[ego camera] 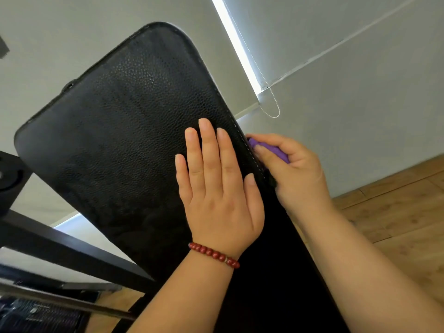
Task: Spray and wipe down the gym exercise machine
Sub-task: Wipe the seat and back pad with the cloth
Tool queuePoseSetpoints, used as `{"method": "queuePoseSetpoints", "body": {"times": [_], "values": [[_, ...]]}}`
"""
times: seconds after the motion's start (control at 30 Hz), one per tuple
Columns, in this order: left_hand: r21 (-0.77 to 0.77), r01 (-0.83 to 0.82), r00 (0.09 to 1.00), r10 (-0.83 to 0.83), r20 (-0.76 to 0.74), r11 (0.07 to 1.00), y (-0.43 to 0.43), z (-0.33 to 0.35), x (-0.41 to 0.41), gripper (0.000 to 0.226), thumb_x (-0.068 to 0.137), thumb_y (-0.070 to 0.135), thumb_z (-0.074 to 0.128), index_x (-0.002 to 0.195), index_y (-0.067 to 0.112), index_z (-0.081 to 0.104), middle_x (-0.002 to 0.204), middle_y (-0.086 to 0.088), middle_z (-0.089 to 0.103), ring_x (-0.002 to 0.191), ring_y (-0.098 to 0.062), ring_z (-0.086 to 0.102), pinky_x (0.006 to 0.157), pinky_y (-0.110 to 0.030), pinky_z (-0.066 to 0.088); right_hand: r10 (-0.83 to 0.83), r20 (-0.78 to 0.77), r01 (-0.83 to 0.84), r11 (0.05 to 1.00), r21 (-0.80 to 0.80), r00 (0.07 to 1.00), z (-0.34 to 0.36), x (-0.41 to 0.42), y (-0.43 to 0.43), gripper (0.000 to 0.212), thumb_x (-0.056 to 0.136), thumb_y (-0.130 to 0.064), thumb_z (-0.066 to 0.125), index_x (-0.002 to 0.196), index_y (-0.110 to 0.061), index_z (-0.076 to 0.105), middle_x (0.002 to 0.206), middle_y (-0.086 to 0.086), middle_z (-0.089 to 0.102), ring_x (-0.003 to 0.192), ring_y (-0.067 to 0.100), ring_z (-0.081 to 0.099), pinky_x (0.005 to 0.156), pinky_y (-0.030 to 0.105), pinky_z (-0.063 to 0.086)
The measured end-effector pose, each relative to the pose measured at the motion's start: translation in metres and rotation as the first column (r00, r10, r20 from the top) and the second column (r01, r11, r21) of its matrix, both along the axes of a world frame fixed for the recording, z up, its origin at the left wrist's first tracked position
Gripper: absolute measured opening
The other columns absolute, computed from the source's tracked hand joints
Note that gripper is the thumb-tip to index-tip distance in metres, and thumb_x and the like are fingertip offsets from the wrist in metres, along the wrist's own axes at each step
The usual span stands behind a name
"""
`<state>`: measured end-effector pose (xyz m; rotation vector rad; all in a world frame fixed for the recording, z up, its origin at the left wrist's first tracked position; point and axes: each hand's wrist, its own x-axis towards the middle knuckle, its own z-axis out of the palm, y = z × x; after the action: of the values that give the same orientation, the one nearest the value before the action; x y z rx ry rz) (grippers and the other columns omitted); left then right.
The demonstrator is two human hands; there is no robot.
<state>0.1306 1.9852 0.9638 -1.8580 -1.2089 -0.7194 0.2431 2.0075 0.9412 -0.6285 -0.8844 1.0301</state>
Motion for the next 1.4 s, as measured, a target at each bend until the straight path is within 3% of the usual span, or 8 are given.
{"method": "queuePoseSetpoints", "body": {"times": [0.1,0.2,0.33,0.47,0.67,0.93,1.1,1.4], "values": [[0.009,0.001,1.0,-0.001,-0.008,1.0,0.0,-0.003,-0.001,0.063,0.098,0.03,0.03,0.149,-0.002,0.014,0.156,-0.012,0.012,0.148,-0.032,0.008,0.121,-0.046,0.003,0.041,-0.085,-0.05,0.993,-0.107,0.996,-0.02,-0.001,-0.007,0.03,0.089,-0.006,0.065,0.084,-0.032,0.078,0.093,-0.007,0.076,0.094,0.009,0.07,0.091,0.03,0.052],[0.012,-0.001,1.0,0.001,-0.016,1.0,0.001,-0.004,-0.002,0.062,0.098,0.03,0.029,0.149,-0.003,0.015,0.156,-0.011,0.012,0.148,-0.032,0.007,0.121,-0.046,0.004,0.048,-0.062,-0.053,0.995,-0.085,0.997,-0.016,-0.001,0.0,0.031,0.09,-0.01,0.066,0.087,-0.038,0.078,0.095,-0.006,0.076,0.096,0.012,0.07,0.094,0.036,0.052],[0.014,0.013,1.0,-0.012,-0.018,1.0,0.001,-0.004,-0.002,0.061,0.098,0.03,0.027,0.149,-0.003,0.014,0.156,-0.011,0.013,0.149,-0.032,0.006,0.121,-0.047,0.004,0.117,-0.067,-0.119,0.992,-0.032,0.991,-0.006,0.0,0.01,0.038,0.092,-0.006,0.062,0.082,-0.039,0.078,0.092,-0.008,0.076,0.091,0.007,0.07,0.087,0.025,0.054],[0.012,0.051,0.998,-0.05,-0.048,0.999,0.001,-0.005,-0.005,0.059,0.098,0.03,0.03,0.148,-0.001,0.02,0.155,-0.011,0.016,0.15,-0.025,0.002,0.12,-0.048,0.005,0.139,-0.077,-0.146,0.985,-0.091,0.987,-0.031,0.004,-0.002,0.043,0.09,-0.003,0.061,0.078,-0.04,0.078,0.09,-0.01,0.076,0.088,0.003,0.07,0.081,0.016,0.052],[0.012,0.077,0.995,-0.076,-0.056,0.997,0.0,-0.005,-0.004,0.059,0.097,0.029,0.032,0.147,-0.001,0.022,0.154,-0.014,0.017,0.15,-0.028,0.008,0.12,-0.047,0.006,0.113,-0.08,-0.118,0.991,-0.062,0.99,-0.017,0.003,0.002,0.031,0.091,-0.003,0.062,0.085,-0.03,0.077,0.091,-0.006,0.076,0.087,0.008,0.071,0.084,0.023,0.055],[0.012,0.062,0.995,-0.061,-0.079,0.998,-0.001,-0.005,-0.004,0.063,0.096,0.031,0.036,0.147,-0.003,0.022,0.154,-0.015,0.015,0.146,-0.032,0.012,0.12,-0.048,0.006,0.056,0.005,-0.054,0.982,-0.179,0.998,-0.055,0.003,-0.021,0.036,0.092,-0.011,0.062,0.084,-0.043,0.077,0.093,-0.009,0.076,0.092,0.007,0.07,0.087,0.029,0.051],[0.003,0.031,0.995,-0.031,-0.09,1.0,-0.002,-0.007,-0.003,0.065,0.096,0.032,0.036,0.148,-0.004,0.02,0.154,-0.015,0.012,0.146,-0.033,0.01,0.12,-0.048,0.006,0.008,0.059,-0.004,0.999,-0.054,0.998,-0.02,0.006,-0.012,0.03,0.092,-0.005,0.063,0.089,-0.034,0.07,0.082,-0.025,0.072,0.084,-0.009,0.066,0.074,0.006,0.046],[-0.003,0.052,0.991,-0.052,-0.124,0.999,-0.005,-0.011,-0.005,0.066,0.097,0.032,0.037,0.148,-0.004,0.018,0.154,-0.016,0.014,0.146,-0.034,0.012,0.121,-0.043,0.005,-0.073,0.075,0.068,0.996,0.066,0.994,-0.033,0.002,-0.036,0.03,0.089,-0.005,0.063,0.107,-0.027,0.068,0.101,-0.026,0.071,0.103,-0.003,0.065,0.086,0.009,0.047]]}}
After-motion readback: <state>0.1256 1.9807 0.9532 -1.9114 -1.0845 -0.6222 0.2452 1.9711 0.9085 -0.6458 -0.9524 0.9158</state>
